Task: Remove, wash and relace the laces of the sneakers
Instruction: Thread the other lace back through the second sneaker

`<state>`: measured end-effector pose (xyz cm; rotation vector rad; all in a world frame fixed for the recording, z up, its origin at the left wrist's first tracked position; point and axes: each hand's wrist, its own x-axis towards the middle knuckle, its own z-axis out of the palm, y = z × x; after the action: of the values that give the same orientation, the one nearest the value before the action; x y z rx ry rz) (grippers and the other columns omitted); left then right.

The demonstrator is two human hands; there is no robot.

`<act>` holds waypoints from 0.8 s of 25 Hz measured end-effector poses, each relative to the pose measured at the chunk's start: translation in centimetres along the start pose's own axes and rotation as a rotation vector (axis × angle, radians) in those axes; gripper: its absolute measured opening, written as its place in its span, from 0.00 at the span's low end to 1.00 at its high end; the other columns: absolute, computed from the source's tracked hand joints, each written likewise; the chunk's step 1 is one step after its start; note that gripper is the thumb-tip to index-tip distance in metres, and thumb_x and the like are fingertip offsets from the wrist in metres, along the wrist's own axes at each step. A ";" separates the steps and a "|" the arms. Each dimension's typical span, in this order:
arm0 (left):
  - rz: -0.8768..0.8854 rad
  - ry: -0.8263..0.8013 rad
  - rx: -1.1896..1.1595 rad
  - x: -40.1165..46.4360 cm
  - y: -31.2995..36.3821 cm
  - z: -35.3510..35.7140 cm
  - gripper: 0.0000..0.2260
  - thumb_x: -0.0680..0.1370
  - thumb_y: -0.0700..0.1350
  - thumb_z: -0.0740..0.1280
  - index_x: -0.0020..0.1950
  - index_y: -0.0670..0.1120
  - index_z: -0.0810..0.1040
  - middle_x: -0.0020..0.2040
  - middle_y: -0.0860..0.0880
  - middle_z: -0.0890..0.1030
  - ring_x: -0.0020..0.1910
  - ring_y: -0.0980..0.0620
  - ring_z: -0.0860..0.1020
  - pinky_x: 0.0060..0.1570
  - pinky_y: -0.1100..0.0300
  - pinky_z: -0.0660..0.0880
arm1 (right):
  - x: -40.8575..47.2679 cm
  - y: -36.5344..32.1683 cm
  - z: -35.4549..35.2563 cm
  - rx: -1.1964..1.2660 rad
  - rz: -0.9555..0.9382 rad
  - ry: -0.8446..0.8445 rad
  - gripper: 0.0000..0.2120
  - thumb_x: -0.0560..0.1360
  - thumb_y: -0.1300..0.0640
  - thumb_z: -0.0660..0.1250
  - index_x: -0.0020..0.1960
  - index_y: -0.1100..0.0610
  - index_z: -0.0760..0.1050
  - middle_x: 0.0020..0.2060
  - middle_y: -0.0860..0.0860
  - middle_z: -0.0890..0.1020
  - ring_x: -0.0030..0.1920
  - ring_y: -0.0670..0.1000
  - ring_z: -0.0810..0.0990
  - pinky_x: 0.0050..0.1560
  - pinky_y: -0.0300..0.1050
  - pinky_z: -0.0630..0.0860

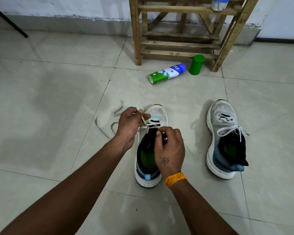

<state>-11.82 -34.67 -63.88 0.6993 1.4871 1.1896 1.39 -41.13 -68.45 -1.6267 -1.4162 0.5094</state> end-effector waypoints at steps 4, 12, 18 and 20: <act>0.096 0.019 -0.043 -0.7 2.3 -0.6 0.08 0.84 0.40 0.64 0.47 0.41 0.80 0.39 0.46 0.84 0.45 0.48 0.84 0.53 0.54 0.80 | 0.0 -0.5 -0.2 -0.049 0.007 -0.012 0.04 0.80 0.51 0.67 0.50 0.50 0.78 0.44 0.48 0.75 0.44 0.53 0.77 0.42 0.51 0.76; 0.311 -0.081 -0.021 -3.8 8.6 0.4 0.11 0.85 0.41 0.61 0.53 0.37 0.80 0.41 0.43 0.82 0.44 0.47 0.84 0.52 0.54 0.83 | 5.0 -7.8 -1.1 0.136 -0.078 -0.258 0.08 0.81 0.50 0.66 0.57 0.50 0.79 0.33 0.47 0.80 0.37 0.48 0.78 0.39 0.49 0.73; 0.330 -0.166 -0.035 -4.8 11.8 0.1 0.14 0.87 0.46 0.59 0.51 0.40 0.80 0.41 0.45 0.83 0.48 0.45 0.85 0.58 0.49 0.81 | 6.1 -7.9 -1.2 0.074 -0.049 -0.400 0.13 0.80 0.52 0.68 0.38 0.52 0.75 0.28 0.47 0.76 0.34 0.48 0.75 0.36 0.48 0.69; 0.334 -0.176 -0.042 -4.9 12.3 -0.1 0.14 0.87 0.47 0.59 0.51 0.41 0.80 0.42 0.44 0.83 0.48 0.45 0.85 0.59 0.49 0.81 | 5.9 -7.6 -1.4 -0.137 -0.048 -0.489 0.09 0.80 0.49 0.68 0.42 0.51 0.79 0.29 0.46 0.75 0.35 0.48 0.76 0.37 0.46 0.68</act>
<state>-12.61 -34.99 -50.63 1.0253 1.2260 1.3665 -0.30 -36.48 -60.01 -1.6367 -1.8771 0.8388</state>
